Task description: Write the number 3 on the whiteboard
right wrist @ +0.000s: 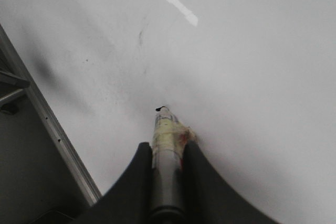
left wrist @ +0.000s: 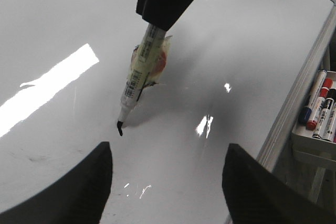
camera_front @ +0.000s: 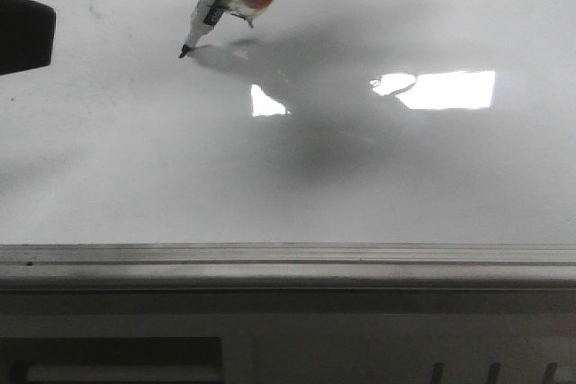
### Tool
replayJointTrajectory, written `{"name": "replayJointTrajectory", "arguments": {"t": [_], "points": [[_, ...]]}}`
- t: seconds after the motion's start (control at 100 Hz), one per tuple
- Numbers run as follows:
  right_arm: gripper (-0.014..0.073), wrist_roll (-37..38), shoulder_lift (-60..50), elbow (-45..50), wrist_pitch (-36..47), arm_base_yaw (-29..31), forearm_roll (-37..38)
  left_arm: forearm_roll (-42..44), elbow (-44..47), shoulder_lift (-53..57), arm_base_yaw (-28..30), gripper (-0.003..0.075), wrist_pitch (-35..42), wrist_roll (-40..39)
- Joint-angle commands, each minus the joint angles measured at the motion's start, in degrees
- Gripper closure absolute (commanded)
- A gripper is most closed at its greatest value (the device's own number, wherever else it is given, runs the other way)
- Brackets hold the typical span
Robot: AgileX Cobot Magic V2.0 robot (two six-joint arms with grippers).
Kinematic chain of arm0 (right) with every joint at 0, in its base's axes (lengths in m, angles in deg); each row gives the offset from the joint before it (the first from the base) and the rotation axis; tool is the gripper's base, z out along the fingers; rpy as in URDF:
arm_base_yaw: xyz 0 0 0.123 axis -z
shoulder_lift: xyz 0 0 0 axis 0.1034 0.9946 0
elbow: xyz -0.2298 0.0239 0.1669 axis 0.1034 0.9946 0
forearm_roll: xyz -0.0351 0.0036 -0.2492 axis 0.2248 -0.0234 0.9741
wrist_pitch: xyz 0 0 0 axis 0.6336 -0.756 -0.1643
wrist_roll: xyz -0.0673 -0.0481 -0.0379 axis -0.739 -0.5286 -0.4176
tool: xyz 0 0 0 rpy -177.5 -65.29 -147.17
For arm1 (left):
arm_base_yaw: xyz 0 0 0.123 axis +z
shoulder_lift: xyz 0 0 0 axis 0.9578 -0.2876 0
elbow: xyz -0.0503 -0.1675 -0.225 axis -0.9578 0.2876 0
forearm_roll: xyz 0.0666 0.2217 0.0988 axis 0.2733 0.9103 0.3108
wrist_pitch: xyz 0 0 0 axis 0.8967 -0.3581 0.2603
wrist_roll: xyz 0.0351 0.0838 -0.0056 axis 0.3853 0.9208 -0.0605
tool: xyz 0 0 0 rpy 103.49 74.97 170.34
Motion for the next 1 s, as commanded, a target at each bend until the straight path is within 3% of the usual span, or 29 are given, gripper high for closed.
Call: {"name": "replayJointTrajectory", "arguments": {"t": [0.0,0.2,0.31,0.57,0.85,0.99], "points": [[0.0658,0.2,-2.8,-2.0,1.3,0.9,3.7,-1.1,-1.8,0.3,-0.2,0.03,3.7,-0.5],[0.0658,1.1,-3.3,-1.6,-6.0,1.2,3.0,-1.1,-1.8,0.3,-0.2,0.03,3.7,-0.5],[0.0658,1.1,-2.5,0.4,-4.8,0.2,-0.3,-1.1,-1.8,0.3,-0.2,0.03,3.7,-0.5],[0.0658,1.1,0.3,0.3,-1.8,-1.8,-0.2,-1.1,-1.8,0.3,-0.2,0.03,3.6,-0.5],[0.0658,1.9,-2.0,0.3,-9.8,-1.9,-0.3,-1.1,-1.8,0.3,-0.2,0.03,3.5,-0.5],[0.0658,1.9,-0.4,1.4,-7.2,-4.2,-0.9,-1.1,-1.8,0.3,-0.2,0.03,3.5,-0.5]]}}
